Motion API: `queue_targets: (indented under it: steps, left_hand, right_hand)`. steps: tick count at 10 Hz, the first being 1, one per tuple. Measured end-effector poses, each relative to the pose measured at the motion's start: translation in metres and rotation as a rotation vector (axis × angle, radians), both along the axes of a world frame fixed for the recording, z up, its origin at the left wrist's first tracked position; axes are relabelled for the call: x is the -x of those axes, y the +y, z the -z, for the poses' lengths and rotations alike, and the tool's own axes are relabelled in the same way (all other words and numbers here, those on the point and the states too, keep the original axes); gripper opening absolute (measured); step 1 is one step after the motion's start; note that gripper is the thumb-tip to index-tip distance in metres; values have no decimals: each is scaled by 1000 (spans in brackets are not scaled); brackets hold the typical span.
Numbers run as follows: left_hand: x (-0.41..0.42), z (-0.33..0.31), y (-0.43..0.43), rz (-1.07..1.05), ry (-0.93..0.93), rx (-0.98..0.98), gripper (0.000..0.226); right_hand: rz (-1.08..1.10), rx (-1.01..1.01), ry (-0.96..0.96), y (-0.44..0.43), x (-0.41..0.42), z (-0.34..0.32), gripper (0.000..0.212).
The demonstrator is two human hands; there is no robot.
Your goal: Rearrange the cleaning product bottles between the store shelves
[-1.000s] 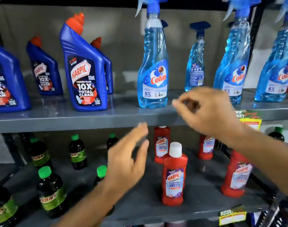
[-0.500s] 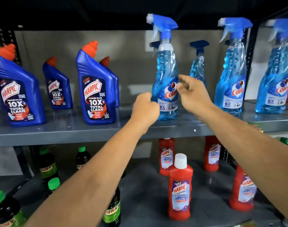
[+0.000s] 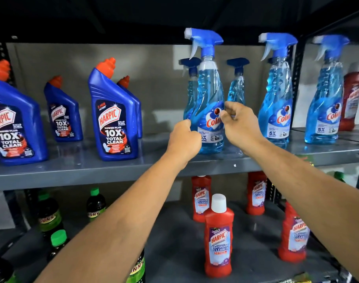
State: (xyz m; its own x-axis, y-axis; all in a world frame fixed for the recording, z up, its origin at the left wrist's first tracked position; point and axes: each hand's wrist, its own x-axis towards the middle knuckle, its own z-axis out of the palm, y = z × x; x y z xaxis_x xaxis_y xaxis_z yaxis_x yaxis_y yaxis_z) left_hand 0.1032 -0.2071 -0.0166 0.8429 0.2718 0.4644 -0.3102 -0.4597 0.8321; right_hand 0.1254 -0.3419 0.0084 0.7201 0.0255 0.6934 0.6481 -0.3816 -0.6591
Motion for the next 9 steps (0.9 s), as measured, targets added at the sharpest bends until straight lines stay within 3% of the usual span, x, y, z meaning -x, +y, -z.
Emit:
queue_targets:
  steps: [2, 3, 4, 5, 6, 7, 8, 9]
  left_hand:
    - [40, -5, 0, -11, -39, -105, 29]
    - [69, 3, 16, -58, -213, -172, 49]
    - [109, 13, 64, -271, -470, -148, 64]
    - [118, 13, 103, -413, -432, -29, 62]
    - [117, 12, 138, -442, -152, 222, 53]
    - [118, 10, 139, -368, -128, 311, 36]
    - [122, 3, 141, -297, -125, 223, 48]
    - [122, 0, 147, -315, -98, 177, 42]
  right_hand:
    - [69, 40, -23, 3, 0, 1, 38]
    - [134, 90, -269, 8, 13, 5, 40]
    - [-51, 277, -417, 39, 41, 13, 36]
    - [-179, 436, -329, 73, 58, 19, 41]
    - [-299, 522, -40, 122, 69, 24, 43]
    - [-332, 463, 108, 146, 71, 28, 36]
    - [-290, 367, 180, 161, 73, 29, 30]
    - [-272, 353, 198, 162, 75, 25, 28]
